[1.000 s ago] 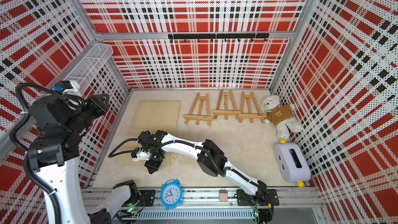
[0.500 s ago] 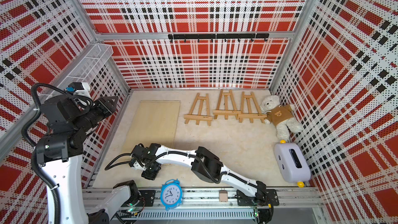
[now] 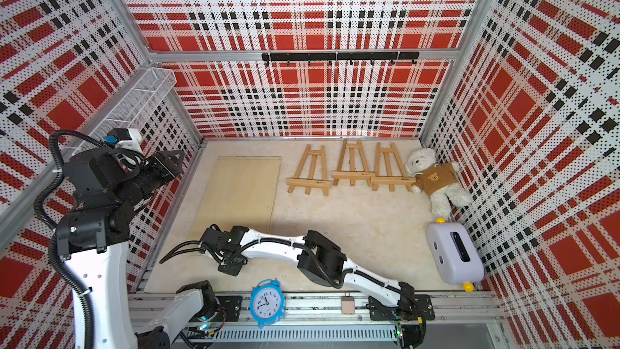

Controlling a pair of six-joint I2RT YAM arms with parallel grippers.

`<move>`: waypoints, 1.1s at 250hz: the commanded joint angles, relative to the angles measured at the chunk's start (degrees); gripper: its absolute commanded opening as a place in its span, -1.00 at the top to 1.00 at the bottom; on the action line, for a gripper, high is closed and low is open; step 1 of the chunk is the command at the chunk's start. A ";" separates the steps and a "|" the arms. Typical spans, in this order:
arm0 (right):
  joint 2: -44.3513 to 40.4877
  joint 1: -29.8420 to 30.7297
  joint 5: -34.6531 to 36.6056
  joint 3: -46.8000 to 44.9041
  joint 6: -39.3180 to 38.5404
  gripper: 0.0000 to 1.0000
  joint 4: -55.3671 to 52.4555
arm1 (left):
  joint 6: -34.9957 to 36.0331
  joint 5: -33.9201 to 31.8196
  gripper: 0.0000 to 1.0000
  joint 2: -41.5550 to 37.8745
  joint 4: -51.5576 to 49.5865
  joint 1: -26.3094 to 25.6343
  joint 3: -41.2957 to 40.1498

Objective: Disassemble the easel
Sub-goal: Adjust the drawing board.

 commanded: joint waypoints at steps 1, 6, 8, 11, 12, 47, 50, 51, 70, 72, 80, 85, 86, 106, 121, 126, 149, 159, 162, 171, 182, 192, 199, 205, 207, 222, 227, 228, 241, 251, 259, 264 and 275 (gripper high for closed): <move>3.93 -0.51 4.58 -0.06 0.33 0.68 -0.32 | 0.25 0.03 0.36 -0.07 1.14 -0.30 0.77; 4.00 -0.49 4.83 -0.06 0.41 0.68 -0.17 | 0.32 0.03 0.36 -0.07 1.19 -0.32 0.77; 4.02 -0.49 4.95 -0.01 0.42 0.68 -0.13 | 0.34 0.02 0.36 0.00 1.19 -0.34 0.77; 4.02 -0.58 5.05 0.05 0.50 0.68 -0.12 | 0.34 0.02 0.36 -0.06 1.19 -0.33 0.77; 4.11 -0.58 5.06 0.04 0.50 0.68 -0.12 | 0.34 0.02 0.36 -0.06 1.19 -0.29 0.77; 4.73 -1.58 5.50 1.09 1.46 0.68 -0.04 | 0.60 -0.06 0.35 0.04 1.27 -0.10 1.03; 4.79 -1.62 5.63 1.13 1.55 0.68 -0.04 | 0.60 -0.06 0.35 0.10 1.27 -0.09 1.07; 4.85 -1.67 5.61 1.16 1.56 0.68 0.01 | 0.65 -0.02 0.35 0.10 1.27 -0.08 1.09; 5.18 -2.05 5.91 1.65 1.65 0.68 0.04 | 0.69 -0.06 0.35 0.20 1.39 0.07 1.20; 5.17 -2.11 5.99 1.69 1.65 0.68 0.01 | 0.69 -0.06 0.35 0.26 1.43 0.09 1.20; 5.26 -2.23 6.33 1.80 1.81 0.68 0.00 | 0.77 -0.06 0.35 0.34 1.45 0.14 1.29; 5.26 -2.32 6.58 1.85 1.82 0.68 0.03 | 0.78 -0.05 0.35 0.37 1.46 0.21 1.29; 5.30 -2.33 6.62 1.91 1.82 0.68 0.00 | 0.78 -0.02 0.36 0.37 1.46 0.20 1.29; 5.43 -2.77 7.00 1.92 2.07 0.67 -0.05 | 0.95 0.02 0.35 0.63 1.57 0.27 1.55; 5.50 -3.11 7.30 1.97 2.26 0.67 -0.17 | 1.03 0.11 0.35 0.79 1.63 0.45 1.56; 5.47 -3.25 7.28 2.00 2.42 0.67 -0.26 | 1.04 0.11 0.35 0.81 1.72 0.57 1.56; 5.39 -3.66 7.69 1.96 2.70 0.67 -0.30 | 1.13 0.33 0.35 0.99 1.89 0.78 1.53; 5.38 -3.74 7.80 1.95 2.70 0.67 -0.28 | 1.11 0.44 0.35 1.07 1.98 0.89 1.56; 5.35 -3.82 7.87 1.96 2.70 0.67 -0.29 | 1.12 0.48 0.35 1.08 2.08 0.90 1.56; 5.39 -3.89 7.89 2.04 2.71 0.67 -0.26 | 1.09 0.54 0.35 1.16 2.07 0.97 1.56; 5.37 -4.00 7.81 2.14 2.70 0.67 -0.31 | 1.13 0.65 0.35 1.25 2.16 1.05 1.55; 5.34 -4.00 7.80 2.10 2.78 0.67 -0.34 | 1.14 0.73 0.35 1.33 2.29 1.15 1.64; 5.34 -4.09 7.79 2.07 2.79 0.67 -0.34 | 1.22 0.75 0.35 1.38 2.27 1.23 1.64; 5.42 -4.09 7.72 2.14 2.72 0.67 -0.30 | 1.22 0.73 0.35 1.34 2.24 1.27 1.64; 5.43 -4.09 7.65 2.10 2.71 0.67 -0.32 | 1.20 0.73 0.35 1.38 2.24 1.25 1.64; 5.44 -4.20 7.12 2.23 2.64 0.67 -0.34 | 1.38 0.86 0.35 1.45 2.24 1.40 1.62; 5.43 -4.18 7.02 2.23 2.62 0.67 -0.37 | 1.47 0.81 0.35 1.27 2.20 1.41 1.56; 5.39 -4.18 6.97 2.23 2.62 0.67 -0.34 | 1.48 0.77 0.35 1.35 2.22 1.37 1.56; 5.14 -4.18 5.43 1.97 2.24 0.66 -0.20 | 1.69 0.74 0.35 1.57 2.08 1.50 1.39; 4.33 -4.15 3.22 1.18 1.64 0.65 0.54 | 2.04 0.60 0.35 1.68 1.90 1.60 1.06; 3.10 -4.09 1.04 -0.44 1.07 0.63 2.01 | 2.39 0.32 0.35 1.64 1.65 1.55 0.71; 2.09 -4.11 0.06 -1.97 0.88 0.61 3.26 | 2.76 0.08 0.35 1.76 1.35 1.60 0.47; -0.90 -4.09 -2.54 -5.91 0.32 0.58 6.74 | 3.88 -0.68 0.35 2.03 0.24 1.68 0.03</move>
